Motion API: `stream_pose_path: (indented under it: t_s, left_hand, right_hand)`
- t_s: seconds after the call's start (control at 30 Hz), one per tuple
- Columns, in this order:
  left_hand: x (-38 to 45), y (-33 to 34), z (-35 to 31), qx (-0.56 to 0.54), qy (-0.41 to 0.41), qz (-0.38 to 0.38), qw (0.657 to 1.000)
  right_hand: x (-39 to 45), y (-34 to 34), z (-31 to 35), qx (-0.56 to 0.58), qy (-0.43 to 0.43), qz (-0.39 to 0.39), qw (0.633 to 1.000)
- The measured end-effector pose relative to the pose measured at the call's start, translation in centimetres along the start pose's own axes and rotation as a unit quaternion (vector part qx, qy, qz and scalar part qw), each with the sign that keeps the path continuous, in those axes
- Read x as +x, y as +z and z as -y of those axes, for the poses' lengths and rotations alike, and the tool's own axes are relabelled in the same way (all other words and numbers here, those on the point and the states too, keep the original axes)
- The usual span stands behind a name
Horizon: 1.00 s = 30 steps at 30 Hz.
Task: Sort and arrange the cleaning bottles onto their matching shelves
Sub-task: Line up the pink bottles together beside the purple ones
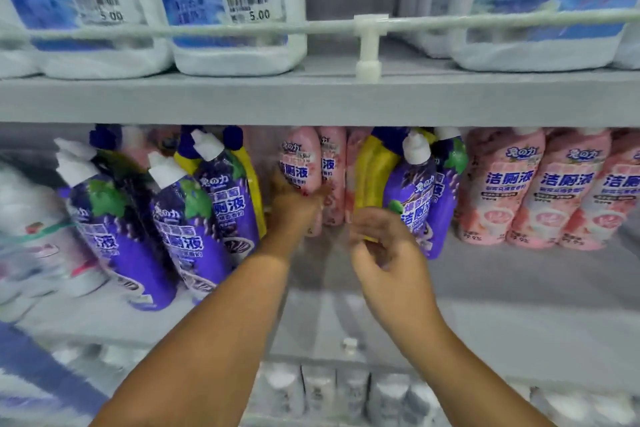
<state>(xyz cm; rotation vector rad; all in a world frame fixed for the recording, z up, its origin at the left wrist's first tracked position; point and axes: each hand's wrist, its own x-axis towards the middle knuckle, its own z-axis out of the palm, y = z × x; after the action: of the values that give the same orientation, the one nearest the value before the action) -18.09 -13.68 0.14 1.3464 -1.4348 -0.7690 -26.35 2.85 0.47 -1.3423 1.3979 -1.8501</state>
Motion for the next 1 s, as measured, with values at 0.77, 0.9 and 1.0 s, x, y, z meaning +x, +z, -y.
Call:
stream_pose_path:
  t_s: [0.77,0.9,1.0]
  left_hand:
    - [-11.4,-7.9,5.2,-0.102,0.057,-0.017,0.993]
    - [-11.5,-8.2,5.2,-0.114,0.055,-0.003,0.992]
    - [-11.4,-8.5,5.1,-0.126,0.039,0.013,0.991]
  right_hand:
    - [17.2,11.5,-2.4,-0.398,0.018,-0.044,0.916]
    - [14.3,10.8,-1.0,-0.305,0.038,-0.016,0.951]
    - [11.0,9.4,0.8,-0.212,0.032,-0.037,0.976]
